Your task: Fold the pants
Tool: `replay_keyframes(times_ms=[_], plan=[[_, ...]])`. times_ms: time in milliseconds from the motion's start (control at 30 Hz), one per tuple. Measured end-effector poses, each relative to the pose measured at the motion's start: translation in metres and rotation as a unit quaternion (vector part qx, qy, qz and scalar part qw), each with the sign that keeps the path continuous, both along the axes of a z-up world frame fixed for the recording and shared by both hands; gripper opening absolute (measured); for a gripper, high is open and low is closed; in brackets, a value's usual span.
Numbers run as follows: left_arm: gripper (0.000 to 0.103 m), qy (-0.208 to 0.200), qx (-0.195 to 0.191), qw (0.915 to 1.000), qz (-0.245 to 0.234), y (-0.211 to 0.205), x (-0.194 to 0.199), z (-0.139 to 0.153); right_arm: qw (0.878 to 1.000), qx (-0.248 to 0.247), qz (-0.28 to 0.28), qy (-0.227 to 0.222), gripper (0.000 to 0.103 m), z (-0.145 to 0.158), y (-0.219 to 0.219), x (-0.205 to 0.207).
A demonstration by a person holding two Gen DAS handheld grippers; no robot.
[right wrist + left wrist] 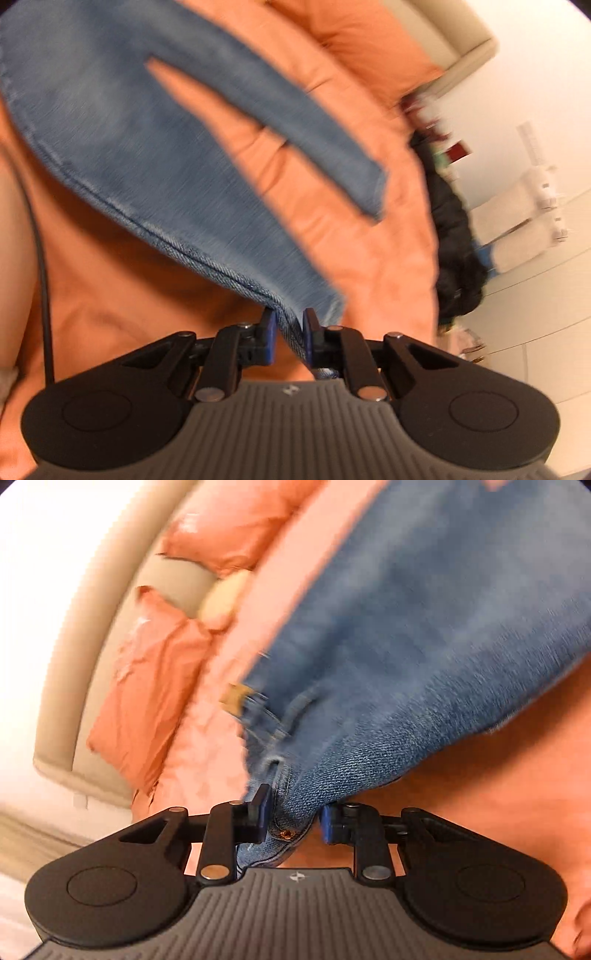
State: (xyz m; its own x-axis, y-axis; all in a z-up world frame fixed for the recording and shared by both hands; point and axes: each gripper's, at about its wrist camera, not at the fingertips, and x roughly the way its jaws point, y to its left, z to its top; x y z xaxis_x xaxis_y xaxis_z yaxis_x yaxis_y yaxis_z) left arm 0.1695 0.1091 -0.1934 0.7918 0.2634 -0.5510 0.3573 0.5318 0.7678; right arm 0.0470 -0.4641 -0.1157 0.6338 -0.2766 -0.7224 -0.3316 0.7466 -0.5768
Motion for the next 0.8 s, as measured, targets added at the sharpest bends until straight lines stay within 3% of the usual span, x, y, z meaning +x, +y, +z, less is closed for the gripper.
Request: replay_keyframes(times_ms=[200,433,633,800], plan=[[0.029,-0.025,-0.080,0.9952,0.049,-0.009,0.034,0.055,0.997,-0.030,-0.032,-0.060,0.003,0.035,-0.007,0.053],[0.029,-0.022,-0.114,0.9890,0.091,-0.015,0.102,0.086,0.994,-0.025,-0.084,-0.063,0.003,0.050,-0.021,0.156],[0.029,0.003,-0.101,0.9877,0.119,-0.024,0.173,0.086,0.990,-0.032,-0.120,-0.061,0.002,0.037,-0.029,0.250],[0.029,0.033,-0.072,0.9885,0.129,-0.032,0.228,0.055,0.985,-0.079,-0.140,-0.056,0.000,0.003,-0.034,0.322]])
